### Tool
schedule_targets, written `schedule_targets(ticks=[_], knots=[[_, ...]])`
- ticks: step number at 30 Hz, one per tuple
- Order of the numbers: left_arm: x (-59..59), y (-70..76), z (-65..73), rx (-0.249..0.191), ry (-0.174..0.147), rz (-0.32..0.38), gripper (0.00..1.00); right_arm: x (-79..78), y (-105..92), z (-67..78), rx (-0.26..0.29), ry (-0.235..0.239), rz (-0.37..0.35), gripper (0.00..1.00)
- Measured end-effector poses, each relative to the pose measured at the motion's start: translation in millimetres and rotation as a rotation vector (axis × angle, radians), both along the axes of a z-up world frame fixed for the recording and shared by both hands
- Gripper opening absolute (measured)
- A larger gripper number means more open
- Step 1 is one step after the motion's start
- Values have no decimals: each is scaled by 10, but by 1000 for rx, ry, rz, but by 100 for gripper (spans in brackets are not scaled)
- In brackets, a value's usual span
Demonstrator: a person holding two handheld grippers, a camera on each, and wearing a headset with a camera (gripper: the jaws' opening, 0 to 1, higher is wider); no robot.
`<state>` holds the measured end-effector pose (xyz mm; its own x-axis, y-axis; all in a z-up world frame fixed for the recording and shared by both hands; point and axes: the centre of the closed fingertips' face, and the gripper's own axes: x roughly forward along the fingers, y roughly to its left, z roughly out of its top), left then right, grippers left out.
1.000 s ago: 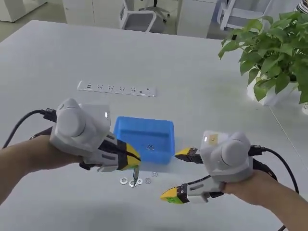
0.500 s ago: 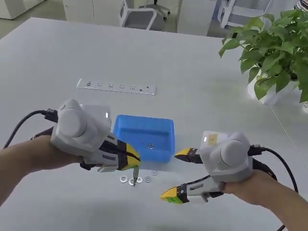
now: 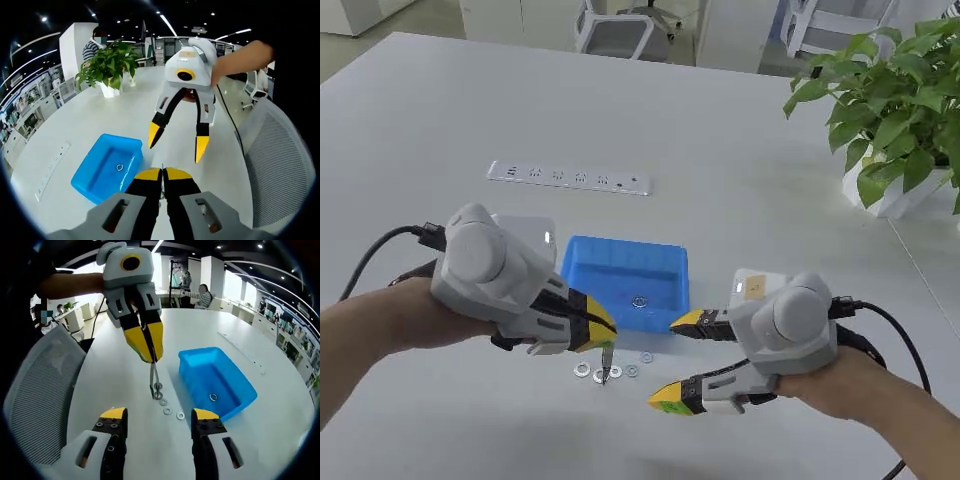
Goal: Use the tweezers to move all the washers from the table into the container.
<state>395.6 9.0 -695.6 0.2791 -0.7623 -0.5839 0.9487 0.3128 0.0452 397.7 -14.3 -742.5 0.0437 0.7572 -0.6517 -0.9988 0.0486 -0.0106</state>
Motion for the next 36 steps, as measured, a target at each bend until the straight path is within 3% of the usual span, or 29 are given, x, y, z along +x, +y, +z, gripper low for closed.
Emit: schedule_targets(ticks=[7, 22, 31, 36], knots=[[1, -2, -14, 2, 3, -3, 5, -30, 194, -22, 9, -12, 91, 36], [10, 9, -46, 17, 9, -13, 5, -23, 483, -105, 0, -28, 221, 22], [12, 27, -48, 21, 14, -9, 5, -94, 537, -198, -33, -30, 306, 11], [-15, 15, -35, 20, 15, -8, 5, -100, 531, -217, -47, -50, 331, 10]])
